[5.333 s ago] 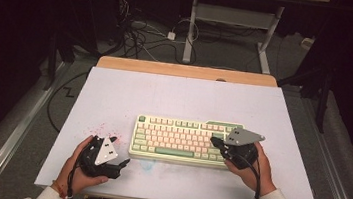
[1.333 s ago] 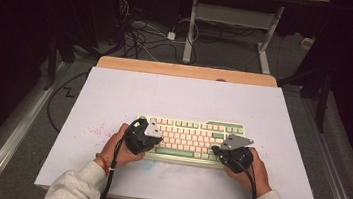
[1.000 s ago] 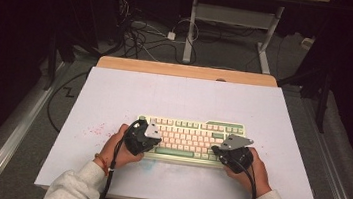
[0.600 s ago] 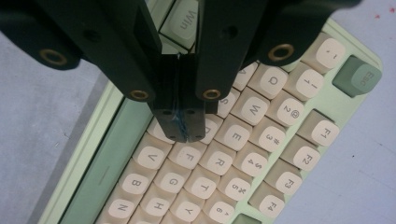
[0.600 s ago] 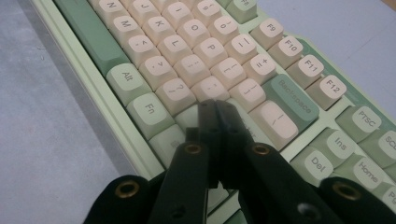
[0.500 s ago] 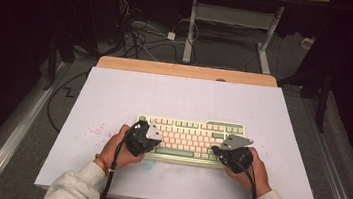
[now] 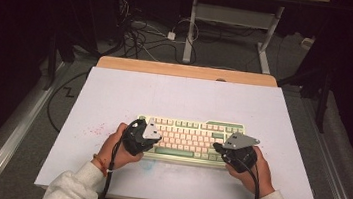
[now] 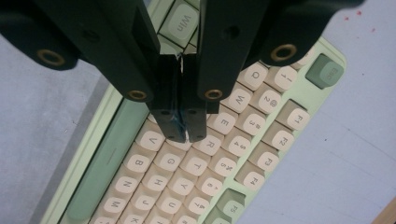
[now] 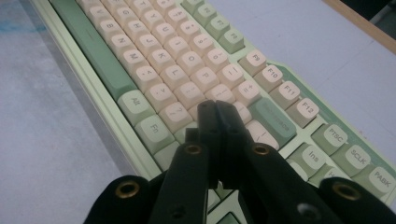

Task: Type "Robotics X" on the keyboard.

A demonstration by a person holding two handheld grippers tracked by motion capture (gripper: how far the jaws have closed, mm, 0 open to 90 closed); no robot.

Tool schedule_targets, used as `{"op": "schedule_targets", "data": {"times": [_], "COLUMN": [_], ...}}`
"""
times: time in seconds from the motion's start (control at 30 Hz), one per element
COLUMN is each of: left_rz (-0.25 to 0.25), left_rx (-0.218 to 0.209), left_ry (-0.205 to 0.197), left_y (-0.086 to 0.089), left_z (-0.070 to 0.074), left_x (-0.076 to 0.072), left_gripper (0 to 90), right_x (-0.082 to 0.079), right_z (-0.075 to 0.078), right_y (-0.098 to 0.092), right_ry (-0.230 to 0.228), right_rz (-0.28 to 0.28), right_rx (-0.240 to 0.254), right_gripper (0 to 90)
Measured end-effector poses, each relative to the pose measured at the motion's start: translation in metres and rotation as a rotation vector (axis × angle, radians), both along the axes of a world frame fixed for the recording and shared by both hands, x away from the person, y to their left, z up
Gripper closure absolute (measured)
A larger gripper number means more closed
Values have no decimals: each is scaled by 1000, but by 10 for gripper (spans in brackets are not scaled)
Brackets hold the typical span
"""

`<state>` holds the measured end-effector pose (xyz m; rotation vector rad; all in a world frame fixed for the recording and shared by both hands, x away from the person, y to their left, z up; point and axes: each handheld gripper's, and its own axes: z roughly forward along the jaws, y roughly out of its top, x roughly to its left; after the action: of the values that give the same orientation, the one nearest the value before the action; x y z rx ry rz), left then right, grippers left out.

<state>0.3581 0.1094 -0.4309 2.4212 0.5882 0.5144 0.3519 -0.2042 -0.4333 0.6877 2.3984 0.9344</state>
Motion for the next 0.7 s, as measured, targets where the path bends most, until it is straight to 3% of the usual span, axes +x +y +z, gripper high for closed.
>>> {"op": "schedule_targets", "data": {"times": [0.33, 0.5, 0.7], "left_rz": [13, 14, 29], "left_rx": [-24, -35, -43], "left_ry": [-59, -68, -105], "left_y": [3, 3, 1], "left_z": [0, -1, -1], "left_x": [-3, -4, -6], "left_gripper": [710, 645, 499], "right_x": [-2, -2, -2], "right_z": [6, 8, 10], "right_y": [-2, -3, -4], "right_ry": [-20, -28, -41], "right_rz": [-8, -12, -24], "right_rx": [36, 50, 64], "right_gripper": [893, 871, 785]}}
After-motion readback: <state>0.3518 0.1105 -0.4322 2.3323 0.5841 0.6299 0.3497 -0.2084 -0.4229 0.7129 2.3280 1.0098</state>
